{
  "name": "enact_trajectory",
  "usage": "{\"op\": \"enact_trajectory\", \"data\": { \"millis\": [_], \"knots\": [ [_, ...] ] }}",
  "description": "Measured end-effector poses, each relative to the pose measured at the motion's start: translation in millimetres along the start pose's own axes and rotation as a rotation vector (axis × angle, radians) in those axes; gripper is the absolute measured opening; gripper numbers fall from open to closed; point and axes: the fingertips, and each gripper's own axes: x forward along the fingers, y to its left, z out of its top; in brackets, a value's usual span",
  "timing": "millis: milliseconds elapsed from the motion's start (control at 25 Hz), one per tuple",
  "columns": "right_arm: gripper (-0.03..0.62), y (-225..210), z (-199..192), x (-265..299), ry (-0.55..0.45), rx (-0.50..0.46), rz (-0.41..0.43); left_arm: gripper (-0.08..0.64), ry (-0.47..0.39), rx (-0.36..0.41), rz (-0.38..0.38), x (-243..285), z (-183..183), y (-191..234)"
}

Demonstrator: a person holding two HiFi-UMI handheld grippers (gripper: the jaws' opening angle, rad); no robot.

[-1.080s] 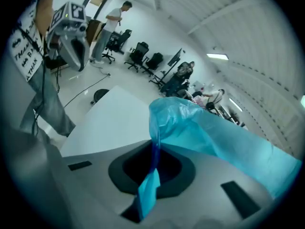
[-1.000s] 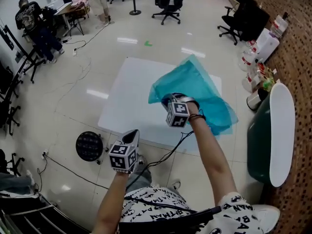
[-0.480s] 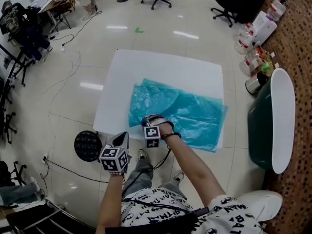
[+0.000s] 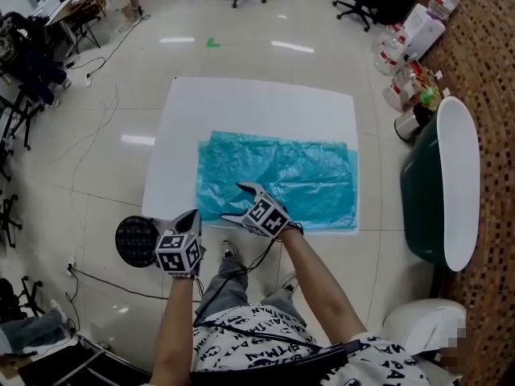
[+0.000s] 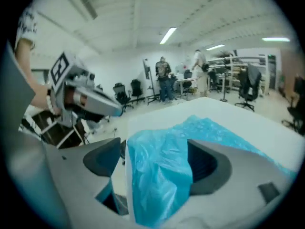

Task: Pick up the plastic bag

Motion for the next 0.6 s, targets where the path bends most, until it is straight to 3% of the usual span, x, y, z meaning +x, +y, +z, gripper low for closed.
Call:
{"op": "enact_trajectory", "data": {
  "millis": [80, 160, 240, 320, 440, 600],
  "knots": [
    [0.456, -26, -11, -35, -0.066, 0.157, -0.081, 0.0, 0.01, 0.013, -0.025, 7, -4, -8],
    [0.453, -60, -48, -80, -0.053, 0.275, -0.244, 0.0, 0.035, 0.033, -0.063, 22, -15, -17],
    [0.446, -89, -110, -129, 0.039, 0.379, -0.426, 0.0, 0.077, 0.065, -0.086, 41, -32, -24],
    [0.434, -104, -179, -174, 0.16, 0.498, -0.55, 0.0, 0.118, 0.089, -0.088, 61, -51, -26],
    [0.434, -100, -257, -224, 0.281, 0.673, -0.657, 0.0, 0.193, 0.088, -0.076, 87, -73, -22],
    [0.403, -100, -283, -239, 0.243, 0.775, -0.716, 0.0, 0.283, 0.092, -0.039, 105, -90, -6]
  ]
}}
